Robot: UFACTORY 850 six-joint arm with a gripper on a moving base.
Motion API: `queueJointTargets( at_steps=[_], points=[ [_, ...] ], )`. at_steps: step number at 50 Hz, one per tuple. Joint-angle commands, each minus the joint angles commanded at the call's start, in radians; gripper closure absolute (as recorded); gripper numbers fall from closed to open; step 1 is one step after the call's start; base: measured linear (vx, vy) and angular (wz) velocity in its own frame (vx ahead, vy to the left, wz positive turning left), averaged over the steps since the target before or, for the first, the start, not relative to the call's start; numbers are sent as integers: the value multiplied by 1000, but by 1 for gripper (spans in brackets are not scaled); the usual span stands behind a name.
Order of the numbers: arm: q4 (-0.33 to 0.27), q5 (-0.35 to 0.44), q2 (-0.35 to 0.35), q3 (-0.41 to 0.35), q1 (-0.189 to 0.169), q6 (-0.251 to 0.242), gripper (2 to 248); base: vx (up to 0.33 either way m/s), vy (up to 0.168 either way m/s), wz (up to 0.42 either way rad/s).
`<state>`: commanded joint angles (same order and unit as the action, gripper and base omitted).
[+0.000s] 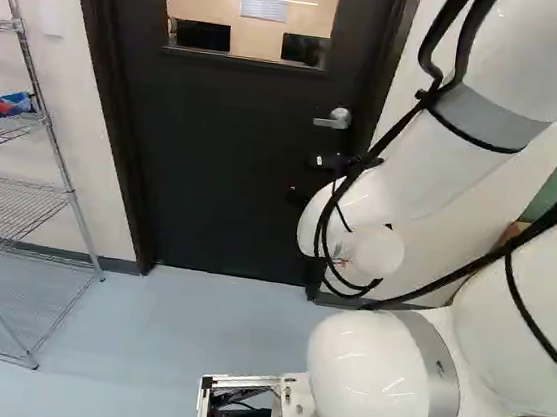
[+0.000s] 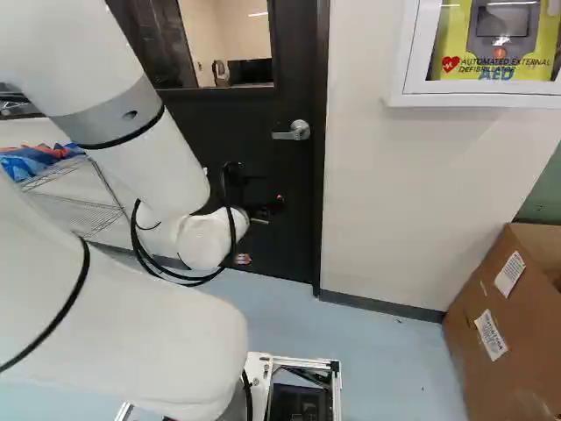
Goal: Open the door and move inside
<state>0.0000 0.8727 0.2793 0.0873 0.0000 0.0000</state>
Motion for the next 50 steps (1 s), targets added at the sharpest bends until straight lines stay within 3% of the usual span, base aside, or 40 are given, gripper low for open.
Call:
queueJointTargets(
  at_steps=[32,50],
  points=[
    [0,0,-3,13,3,0,3,20,10,-3],
    [0,0,-21,72,3,0,3,0,0,0]
  ],
)
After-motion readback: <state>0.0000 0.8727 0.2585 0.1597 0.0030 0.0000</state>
